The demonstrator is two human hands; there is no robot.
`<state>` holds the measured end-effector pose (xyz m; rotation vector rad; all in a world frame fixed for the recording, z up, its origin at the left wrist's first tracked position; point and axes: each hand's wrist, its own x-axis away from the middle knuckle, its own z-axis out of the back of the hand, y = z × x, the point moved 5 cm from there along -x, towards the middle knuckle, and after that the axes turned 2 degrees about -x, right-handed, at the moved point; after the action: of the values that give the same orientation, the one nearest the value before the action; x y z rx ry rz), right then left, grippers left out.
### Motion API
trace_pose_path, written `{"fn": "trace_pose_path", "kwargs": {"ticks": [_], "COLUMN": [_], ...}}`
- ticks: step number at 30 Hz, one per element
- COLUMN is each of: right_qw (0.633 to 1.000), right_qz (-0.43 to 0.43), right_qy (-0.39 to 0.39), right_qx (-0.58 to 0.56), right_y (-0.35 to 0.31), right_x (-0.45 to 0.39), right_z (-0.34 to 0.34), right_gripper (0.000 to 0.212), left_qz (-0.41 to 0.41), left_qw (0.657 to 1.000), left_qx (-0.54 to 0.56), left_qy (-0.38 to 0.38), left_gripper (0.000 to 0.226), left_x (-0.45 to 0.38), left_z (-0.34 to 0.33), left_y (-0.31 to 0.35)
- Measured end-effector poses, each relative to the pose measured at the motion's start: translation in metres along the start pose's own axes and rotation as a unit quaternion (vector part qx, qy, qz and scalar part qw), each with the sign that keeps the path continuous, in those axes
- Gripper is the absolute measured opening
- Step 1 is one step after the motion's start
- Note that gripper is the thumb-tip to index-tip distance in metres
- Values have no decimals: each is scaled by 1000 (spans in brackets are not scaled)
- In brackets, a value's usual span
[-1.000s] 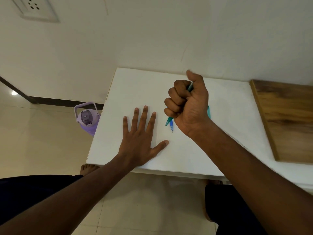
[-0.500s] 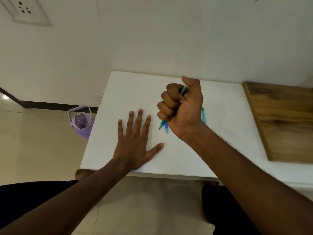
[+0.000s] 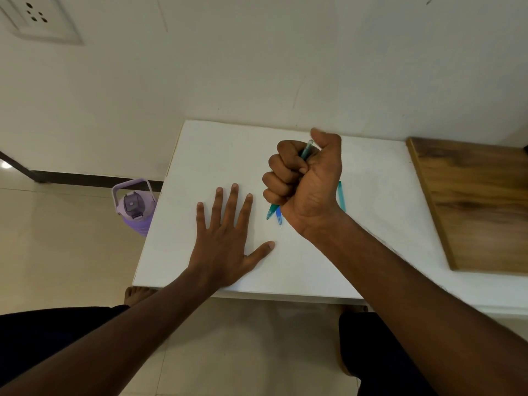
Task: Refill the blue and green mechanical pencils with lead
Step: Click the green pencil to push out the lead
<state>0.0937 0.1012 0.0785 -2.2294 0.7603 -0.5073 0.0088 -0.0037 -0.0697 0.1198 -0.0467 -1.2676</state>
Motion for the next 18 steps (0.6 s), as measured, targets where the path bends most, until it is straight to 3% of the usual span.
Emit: {"fn": "trace_pose_path", "kwargs": {"ticks": [10, 18], "right_qw": [1000, 1000], "right_qz": [5, 4], "right_qy": [17, 24], "right_qx": [-6, -9], "right_y": [-2, -7], "right_x": [1, 1], "right_z": [0, -1], "right_gripper": [59, 48], "left_qz": [1, 0], "left_qw": [1000, 1000], "left_qx": [-1, 1], "left_qy": [-1, 2], "left_gripper": [107, 107], "left_x": [0, 0], "left_z": [1, 1], "left_y": [1, 0]}}
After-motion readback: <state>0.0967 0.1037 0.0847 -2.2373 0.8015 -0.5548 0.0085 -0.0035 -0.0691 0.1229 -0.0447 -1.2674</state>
